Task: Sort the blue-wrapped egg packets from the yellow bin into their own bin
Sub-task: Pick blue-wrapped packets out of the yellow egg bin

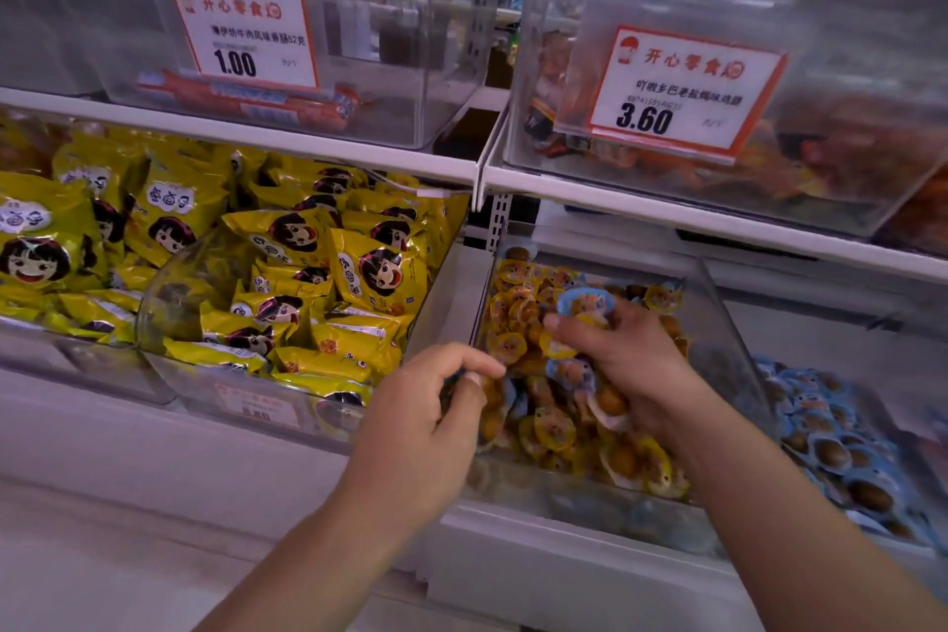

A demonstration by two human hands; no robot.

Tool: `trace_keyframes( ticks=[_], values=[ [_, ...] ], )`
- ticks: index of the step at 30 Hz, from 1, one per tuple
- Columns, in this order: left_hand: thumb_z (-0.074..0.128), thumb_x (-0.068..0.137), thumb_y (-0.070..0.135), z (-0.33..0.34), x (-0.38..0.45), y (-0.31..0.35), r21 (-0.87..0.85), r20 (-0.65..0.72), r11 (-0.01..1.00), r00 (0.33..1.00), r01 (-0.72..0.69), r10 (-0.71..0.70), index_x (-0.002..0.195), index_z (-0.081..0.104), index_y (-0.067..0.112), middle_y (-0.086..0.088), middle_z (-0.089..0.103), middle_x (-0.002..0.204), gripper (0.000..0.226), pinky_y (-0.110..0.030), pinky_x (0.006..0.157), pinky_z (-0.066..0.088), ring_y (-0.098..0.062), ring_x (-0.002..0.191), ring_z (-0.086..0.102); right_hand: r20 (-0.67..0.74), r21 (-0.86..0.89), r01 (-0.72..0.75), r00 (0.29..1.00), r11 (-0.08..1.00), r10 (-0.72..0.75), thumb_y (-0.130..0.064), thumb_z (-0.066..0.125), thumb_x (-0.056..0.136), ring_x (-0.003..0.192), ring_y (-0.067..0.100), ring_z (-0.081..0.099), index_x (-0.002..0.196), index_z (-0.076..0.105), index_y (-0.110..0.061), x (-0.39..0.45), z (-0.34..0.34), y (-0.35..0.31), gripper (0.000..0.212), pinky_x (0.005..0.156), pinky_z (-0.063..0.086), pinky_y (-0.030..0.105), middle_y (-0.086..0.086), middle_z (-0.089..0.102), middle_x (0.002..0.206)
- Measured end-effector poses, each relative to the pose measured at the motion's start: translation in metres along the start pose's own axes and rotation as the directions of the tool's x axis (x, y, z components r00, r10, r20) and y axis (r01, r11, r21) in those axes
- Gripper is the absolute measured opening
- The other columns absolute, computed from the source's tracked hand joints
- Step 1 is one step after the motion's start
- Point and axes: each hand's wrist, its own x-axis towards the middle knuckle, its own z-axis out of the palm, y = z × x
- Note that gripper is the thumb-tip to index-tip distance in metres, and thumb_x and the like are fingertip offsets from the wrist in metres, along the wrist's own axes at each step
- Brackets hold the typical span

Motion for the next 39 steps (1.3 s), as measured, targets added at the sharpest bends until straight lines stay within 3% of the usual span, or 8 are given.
trace_keyframes(
  ticks=[9,13,17,23,28,31,35,39],
  values=[
    [0.057,0.092,0.049,0.060,0.016,0.001,0.188,0.181,0.982,0.981,0.030,-0.064,0.120,0.043,0.049,0.031,0.056,0.093,0.031,-0.007,0.066,0.040,0.011,0.084,0.056,-0.098,0.464,-0.206,0.955,0.862,0.281,-0.023,0.063,0.096,0.083,0.034,0.072,0.125,0.060,-0.006,0.007,-0.024,0.007,0.034,0.073,0.061,0.050,0.023,0.071,0.110],
    [0.063,0.084,0.056,0.079,0.033,-0.016,0.357,0.233,0.933,0.963,0.044,-0.134,0.126,0.045,0.041,0.007,0.063,0.118,0.048,-0.028,0.075,0.046,-0.020,0.107,0.063,-0.309,0.069,-0.101,0.944,0.992,0.118,-0.033,0.065,0.096,0.091,0.030,0.071,0.122,0.060,-0.009,-0.001,-0.033,0.007,0.036,0.077,0.062,0.044,0.017,0.069,0.109],
    [0.067,0.086,0.047,0.087,0.048,-0.027,0.339,0.229,0.934,0.954,0.110,-0.195,0.126,0.053,0.038,0.005,0.065,0.121,0.043,-0.033,0.084,0.052,-0.021,0.110,0.062,-0.332,-0.187,-0.051,0.943,0.981,-0.014,-0.029,0.063,0.097,0.040,-0.003,0.055,0.114,0.057,-0.001,-0.014,-0.045,0.005,0.034,0.035,0.038,0.010,0.005,0.059,0.071],
    [0.063,0.085,0.050,0.094,0.045,-0.027,0.484,0.116,0.875,0.991,0.003,-0.067,0.120,0.054,0.042,0.007,0.070,0.101,0.037,-0.033,0.071,0.055,-0.022,0.094,0.067,-0.244,-0.275,-0.072,0.970,0.959,0.003,-0.047,0.063,0.093,0.087,0.013,0.071,0.116,0.068,-0.016,-0.023,-0.060,0.004,0.040,0.083,0.060,0.037,0.002,0.074,0.099],
    [0.063,0.078,0.055,0.094,0.040,-0.023,0.554,0.048,0.832,0.997,0.024,-0.061,0.093,0.052,0.037,0.007,0.068,0.086,0.026,-0.028,0.055,0.037,-0.021,0.084,0.067,-0.283,-0.423,0.055,0.940,0.904,-0.189,-0.048,0.062,0.092,0.042,0.007,0.039,0.070,0.055,-0.011,-0.026,-0.064,-0.010,0.044,0.042,0.030,0.025,-0.010,0.042,0.048],
    [0.065,0.073,0.059,0.094,0.036,-0.022,0.591,0.019,0.807,1.000,-0.006,-0.007,0.075,0.050,0.034,0.011,0.057,0.069,0.029,-0.028,0.051,0.030,-0.016,0.071,0.064,-0.311,-0.439,0.127,0.907,0.890,-0.283,-0.042,0.063,0.092,0.042,0.012,0.040,0.079,0.063,-0.006,-0.025,-0.067,-0.016,0.038,0.042,0.029,0.028,-0.003,0.046,0.046],
    [0.069,0.075,0.058,0.086,0.034,-0.018,0.459,0.022,0.888,1.000,-0.017,0.008,0.074,0.054,0.032,0.015,0.052,0.078,0.030,-0.024,0.054,0.030,-0.008,0.069,0.051,-0.262,-0.333,0.098,0.946,0.938,-0.192,-0.029,0.062,0.095,0.060,0.026,0.070,0.094,0.066,0.001,-0.022,-0.061,-0.017,0.029,0.055,0.052,0.044,0.018,0.072,0.076],
    [0.073,0.073,0.062,0.070,0.033,0.007,-0.063,-0.055,0.985,0.985,0.161,-0.164,0.078,0.060,0.029,0.001,0.064,0.067,0.036,-0.024,0.047,0.041,-0.008,0.055,0.056,-0.230,-0.111,0.073,0.968,0.991,-0.097,-0.009,0.054,0.095,0.063,0.031,0.072,0.102,0.068,-0.007,-0.023,-0.050,-0.014,0.016,0.042,0.044,0.028,0.015,0.074,0.081]
  ],
)
